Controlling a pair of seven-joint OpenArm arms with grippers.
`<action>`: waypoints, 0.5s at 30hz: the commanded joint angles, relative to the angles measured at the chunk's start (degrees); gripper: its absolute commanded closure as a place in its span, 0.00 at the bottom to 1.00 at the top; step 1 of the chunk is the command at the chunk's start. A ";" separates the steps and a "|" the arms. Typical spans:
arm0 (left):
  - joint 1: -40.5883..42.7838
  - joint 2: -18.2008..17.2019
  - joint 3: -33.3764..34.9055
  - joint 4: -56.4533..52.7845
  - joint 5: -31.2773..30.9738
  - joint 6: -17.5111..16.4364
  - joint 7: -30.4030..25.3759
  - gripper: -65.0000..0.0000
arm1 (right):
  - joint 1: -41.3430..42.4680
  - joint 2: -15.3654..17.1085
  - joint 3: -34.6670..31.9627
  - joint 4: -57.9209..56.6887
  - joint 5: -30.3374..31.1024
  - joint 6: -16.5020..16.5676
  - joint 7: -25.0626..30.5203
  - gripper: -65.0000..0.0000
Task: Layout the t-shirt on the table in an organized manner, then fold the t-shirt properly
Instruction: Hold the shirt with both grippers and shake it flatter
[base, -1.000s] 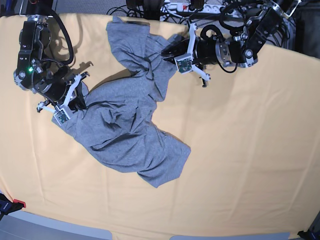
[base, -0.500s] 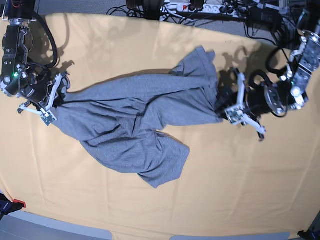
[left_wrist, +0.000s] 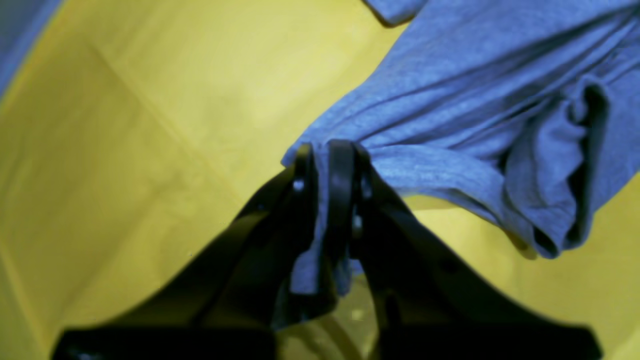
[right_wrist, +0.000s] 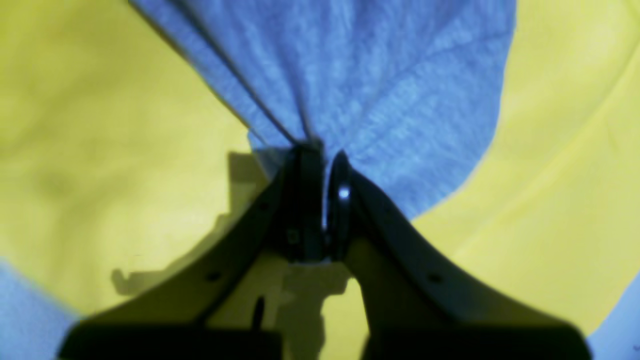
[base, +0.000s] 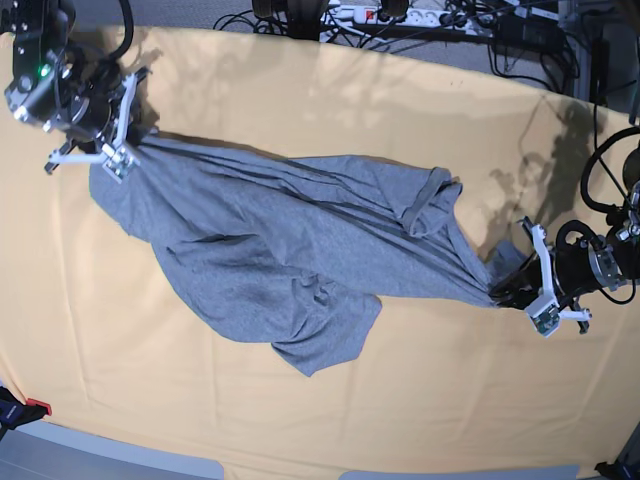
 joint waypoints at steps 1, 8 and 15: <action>-1.36 -1.07 -0.72 0.00 -0.94 0.16 -1.25 1.00 | -1.75 0.87 0.52 2.27 -1.44 -0.09 0.02 1.00; -2.60 -1.20 -0.74 -0.70 -1.14 0.16 -1.25 0.51 | -6.47 0.87 0.52 4.83 -11.63 -5.42 6.14 1.00; -8.59 -1.20 -0.81 0.46 -16.28 0.16 18.71 0.34 | -2.95 0.83 0.52 4.83 -12.09 -6.08 9.14 1.00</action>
